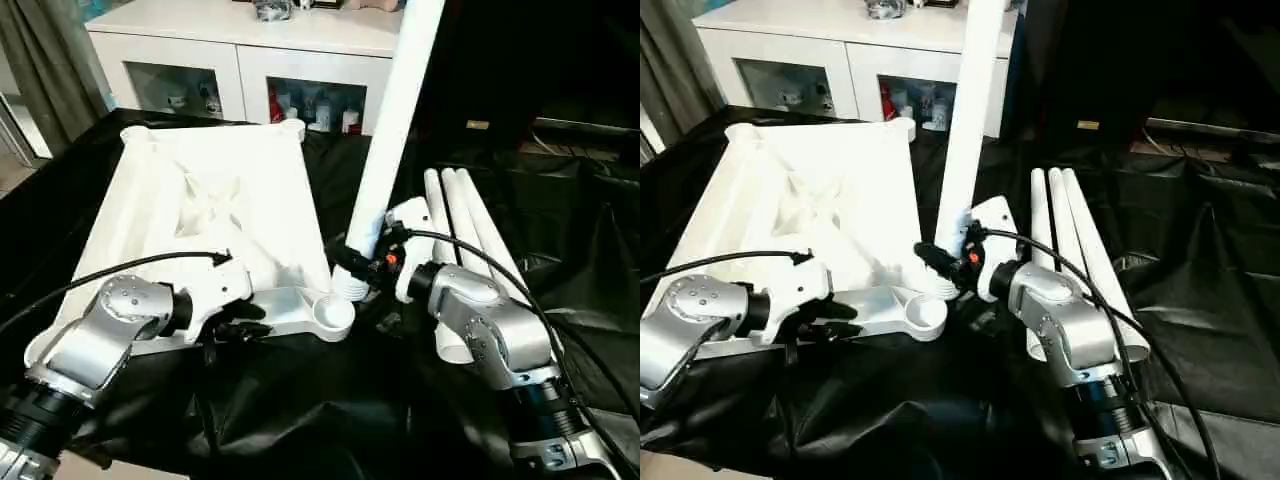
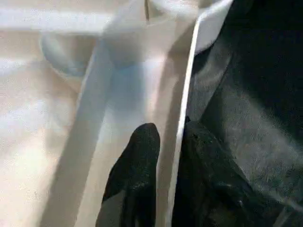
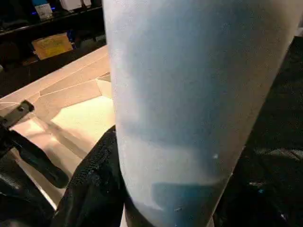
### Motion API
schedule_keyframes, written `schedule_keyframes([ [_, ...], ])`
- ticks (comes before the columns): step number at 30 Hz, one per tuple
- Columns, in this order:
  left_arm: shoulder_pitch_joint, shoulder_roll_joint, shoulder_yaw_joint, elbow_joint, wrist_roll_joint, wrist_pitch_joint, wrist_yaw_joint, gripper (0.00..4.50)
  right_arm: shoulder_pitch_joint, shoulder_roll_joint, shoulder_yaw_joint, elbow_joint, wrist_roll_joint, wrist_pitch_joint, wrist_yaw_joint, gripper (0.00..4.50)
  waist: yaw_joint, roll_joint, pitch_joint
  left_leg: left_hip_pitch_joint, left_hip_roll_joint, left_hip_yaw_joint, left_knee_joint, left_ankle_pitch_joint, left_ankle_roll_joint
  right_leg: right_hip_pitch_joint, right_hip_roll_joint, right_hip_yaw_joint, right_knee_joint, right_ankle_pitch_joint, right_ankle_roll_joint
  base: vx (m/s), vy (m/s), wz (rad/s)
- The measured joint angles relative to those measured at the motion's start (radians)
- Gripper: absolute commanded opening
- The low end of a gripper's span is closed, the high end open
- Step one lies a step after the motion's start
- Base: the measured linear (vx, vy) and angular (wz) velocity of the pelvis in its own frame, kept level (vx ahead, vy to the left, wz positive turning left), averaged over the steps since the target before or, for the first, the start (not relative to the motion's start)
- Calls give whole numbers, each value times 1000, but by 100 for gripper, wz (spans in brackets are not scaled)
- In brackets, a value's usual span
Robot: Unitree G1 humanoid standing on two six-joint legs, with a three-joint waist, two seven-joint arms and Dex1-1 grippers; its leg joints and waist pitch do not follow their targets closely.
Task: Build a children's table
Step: Move to table
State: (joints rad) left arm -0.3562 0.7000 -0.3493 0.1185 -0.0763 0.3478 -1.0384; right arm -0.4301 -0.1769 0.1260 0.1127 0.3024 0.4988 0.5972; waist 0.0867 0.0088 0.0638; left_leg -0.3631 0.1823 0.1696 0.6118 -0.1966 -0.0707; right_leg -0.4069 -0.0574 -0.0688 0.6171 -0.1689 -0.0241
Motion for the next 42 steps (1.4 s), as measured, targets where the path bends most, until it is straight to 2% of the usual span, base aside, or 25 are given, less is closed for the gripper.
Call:
schedule_keyframes([
  [4,6,0,-2,10,15,-8,-5,35,-1,5,0,0,0,0,0,191,0,0,0,0,0,0,0,0,0,0,0,0,0,0,0,0,0,0],
  [9,6,-4,-1,10,14,-5,-3,4,-2,5,0,0,1,0,5,191,-13,0,0,1,0,0,0,0,0,0,0,0,0,0,-1,0,0,0],
  [16,6,-71,37,2,4,78,70,0,-7,-2,-1,2,2,0,18,191,-24,0,0,0,0,0,-1,0,0,0,0,0,-1,3,-5,0,0,0],
  [20,8,-107,39,-10,7,87,109,0,-17,-2,-2,19,3,0,21,191,-23,1,-1,-1,0,0,-1,0,0,0,0,0,-2,3,-5,0,0,0],
  [25,10,-131,38,-9,24,63,113,0,-68,2,3,83,-4,-4,44,191,-19,6,0,-2,0,0,-1,0,0,-1,0,0,-2,3,-5,0,0,0],
  [32,6,-146,39,23,32,24,106,0,-126,21,11,183,-28,-46,47,191,-12,14,-1,-2,-1,1,-2,0,0,-1,0,0,-2,2,-4,0,0,0],
  [33,5,-153,41,32,32,16,106,28,-133,23,11,196,-31,-53,48,191,-9,15,-1,-1,-1,1,-2,0,0,-1,0,0,-2,3,-4,0,0,0],
  [34,2,-159,43,40,32,8,106,28,-141,28,11,211,-34,-61,49,191,-5,15,-2,-1,-1,1,-2,0,0,-1,0,0,-2,2,-3,0,0,0],
  [36,3,-179,62,56,13,-12,108,59,-147,31,11,224,-37,-73,53,191,1,14,-1,-2,0,1,-2,0,0,-1,0,0,-2,0,0,0,0,0],
  [38,2,-203,65,56,-8,-31,106,67,-163,41,12,249,-39,-79,57,191,3,9,-1,-3,0,1,-1,0,1,-1,0,0,-2,0,0,0,0,0],
  [42,-11,-208,63,86,-7,-63,105,85,-173,46,13,277,-41,-101,60,191,1,7,-2,-3,0,1,-1,1,1,-1,0,0,-3,2,-4,0,0,0],
])
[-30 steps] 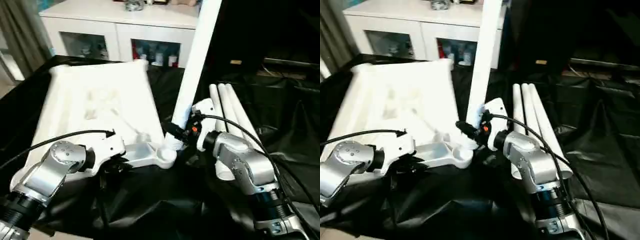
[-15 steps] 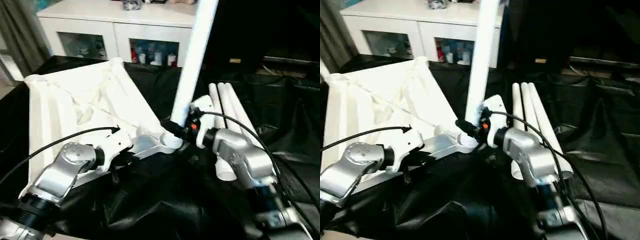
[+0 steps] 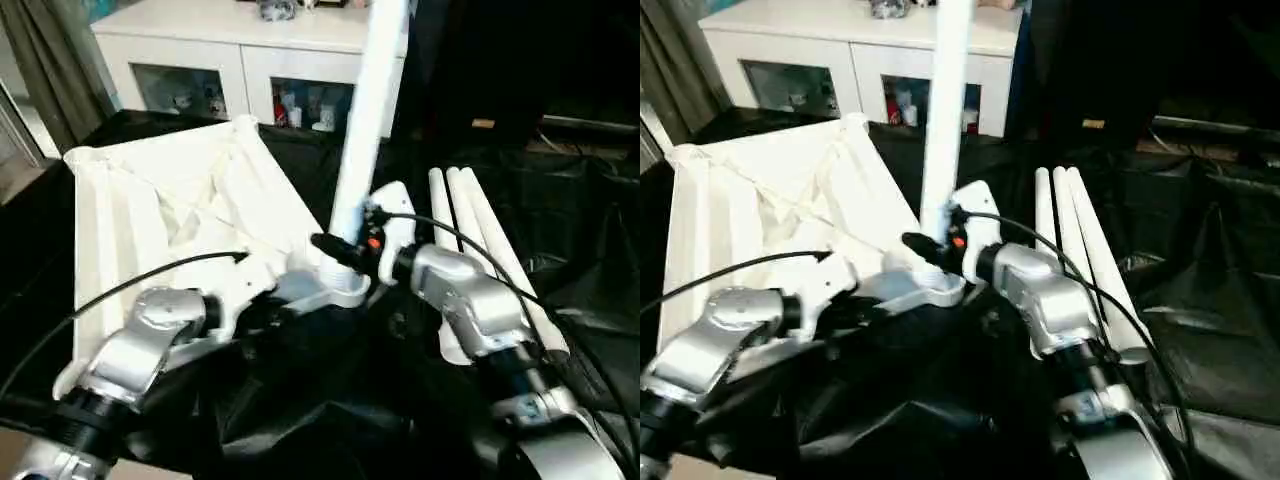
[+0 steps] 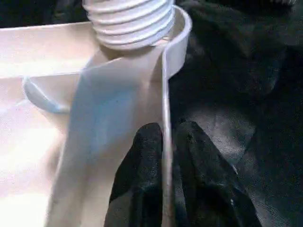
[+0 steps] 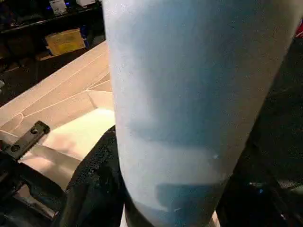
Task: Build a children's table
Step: Move to table
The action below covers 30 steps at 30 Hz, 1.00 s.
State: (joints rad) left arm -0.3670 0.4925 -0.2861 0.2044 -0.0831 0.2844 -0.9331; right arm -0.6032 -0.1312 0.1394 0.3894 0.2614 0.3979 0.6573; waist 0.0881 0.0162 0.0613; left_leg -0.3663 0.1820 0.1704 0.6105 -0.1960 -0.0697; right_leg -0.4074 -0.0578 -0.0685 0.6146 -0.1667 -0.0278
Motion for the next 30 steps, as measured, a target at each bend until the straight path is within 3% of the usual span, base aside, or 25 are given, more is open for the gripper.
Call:
schedule_keyframes([
  [10,-26,-7,-6,60,25,-33,-4,85,0,-3,0,18,-19,-20,7,191,-1,0,0,1,0,0,0,0,0,0,0,0,1,0,0,0,0,0],
  [11,-28,-7,-6,65,26,-36,-4,58,0,-4,-1,20,-19,-21,7,191,-1,0,0,1,0,0,0,0,0,0,0,0,1,0,0,0,0,0],
  [15,-37,-9,-9,85,32,-49,-14,48,0,-10,-3,27,-29,-37,7,191,-1,0,0,2,0,0,0,0,0,0,0,0,1,-2,3,0,0,0],
  [17,-40,-5,-16,88,42,-51,-15,14,0,-10,-3,28,-33,-38,7,191,-2,0,0,3,0,0,0,0,0,1,0,0,2,-2,3,0,0,0],
  [30,-42,0,-13,89,38,-47,-42,0,-23,-23,4,89,-60,-38,28,191,-4,0,0,3,0,0,0,0,0,1,0,0,2,-2,3,0,0,0],
])
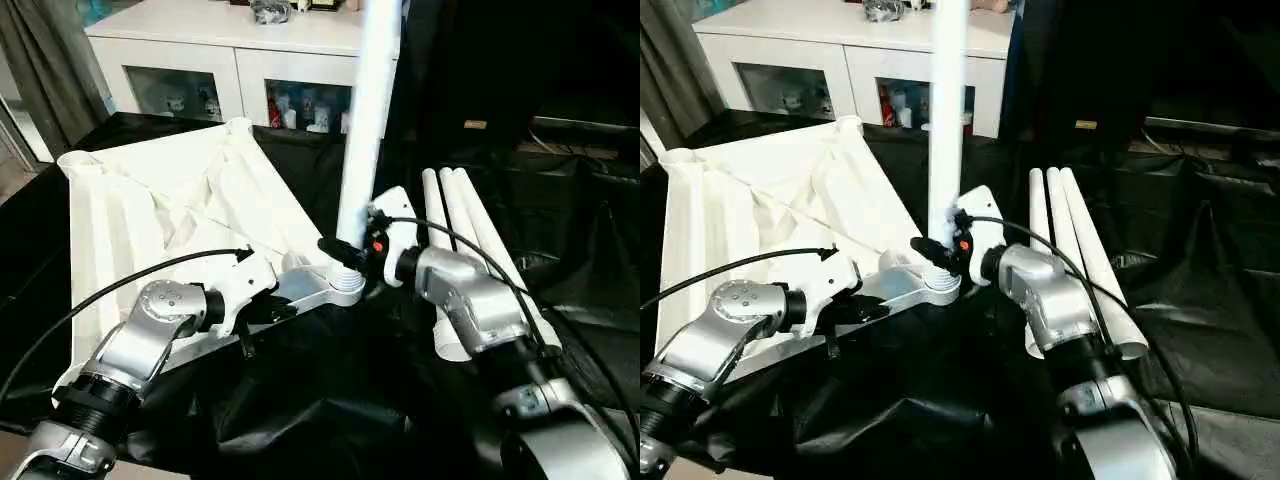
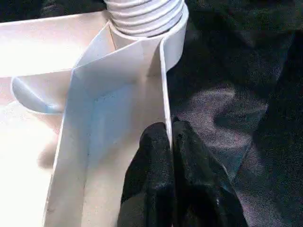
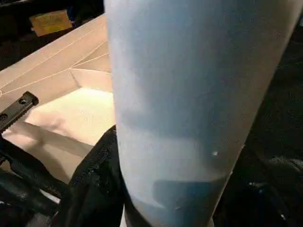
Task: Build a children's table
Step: Move to table
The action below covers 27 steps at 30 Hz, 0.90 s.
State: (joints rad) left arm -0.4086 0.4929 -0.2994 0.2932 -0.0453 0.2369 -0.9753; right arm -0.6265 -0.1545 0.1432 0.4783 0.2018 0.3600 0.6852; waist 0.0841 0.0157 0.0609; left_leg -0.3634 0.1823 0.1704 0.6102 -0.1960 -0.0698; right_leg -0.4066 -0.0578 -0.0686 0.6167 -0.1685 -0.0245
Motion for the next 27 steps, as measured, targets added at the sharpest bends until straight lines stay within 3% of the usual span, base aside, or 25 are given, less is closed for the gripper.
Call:
schedule_keyframes([
  [14,-1,16,3,1,-1,-5,-26,0,-76,0,-12,108,22,43,59,191,-3,-2,-1,0,0,0,0,0,0,0,0,0,0,2,-3,0,0,0],
  [27,-24,11,-3,37,2,-19,-46,0,-29,16,-137,131,123,66,53,191,5,-1,-1,0,0,0,0,0,0,0,0,0,-1,3,-5,0,0,0],
])
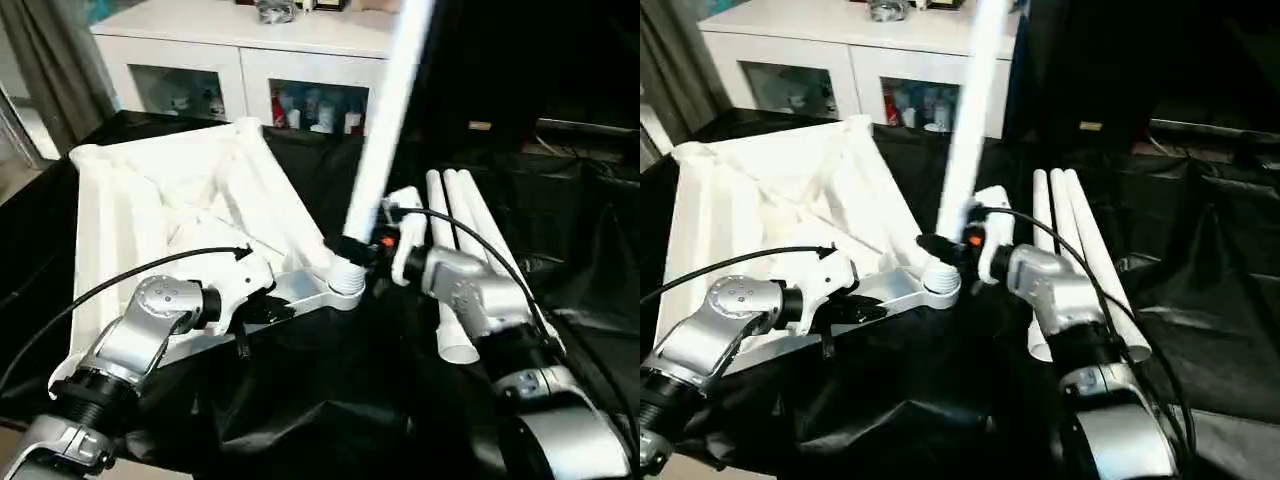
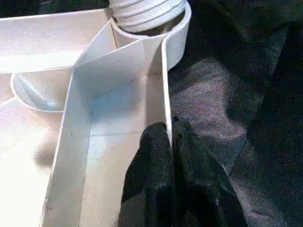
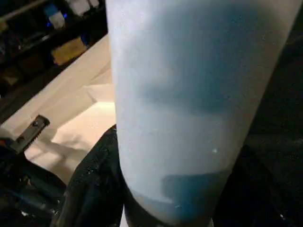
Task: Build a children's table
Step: Move to table
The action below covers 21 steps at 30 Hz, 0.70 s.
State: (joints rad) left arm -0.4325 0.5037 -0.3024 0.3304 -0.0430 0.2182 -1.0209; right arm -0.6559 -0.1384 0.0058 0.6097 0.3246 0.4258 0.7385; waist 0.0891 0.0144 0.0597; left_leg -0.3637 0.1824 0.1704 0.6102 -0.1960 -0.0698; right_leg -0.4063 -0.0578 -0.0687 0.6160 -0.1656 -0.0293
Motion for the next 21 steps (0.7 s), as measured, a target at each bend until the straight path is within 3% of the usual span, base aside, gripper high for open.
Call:
schedule_keyframes([
  [5,-16,-10,-2,38,1,-13,1,0,53,20,-29,-39,21,-27,-41,191,1,4,-1,5,0,0,0,0,0,4,0,0,-1,-3,5,0,0,0],
  [14,-35,-26,-8,81,3,-32,4,0,171,40,-26,-166,16,-86,-100,191,3,17,0,8,0,0,-3,0,0,9,0,0,-3,-4,6,0,0,0],
  [21,-43,-33,-11,105,6,-44,2,0,193,26,35,-221,-47,-114,-116,191,3,26,-4,8,-1,0,-6,0,0,10,0,0,-5,-4,6,0,0,0],
])
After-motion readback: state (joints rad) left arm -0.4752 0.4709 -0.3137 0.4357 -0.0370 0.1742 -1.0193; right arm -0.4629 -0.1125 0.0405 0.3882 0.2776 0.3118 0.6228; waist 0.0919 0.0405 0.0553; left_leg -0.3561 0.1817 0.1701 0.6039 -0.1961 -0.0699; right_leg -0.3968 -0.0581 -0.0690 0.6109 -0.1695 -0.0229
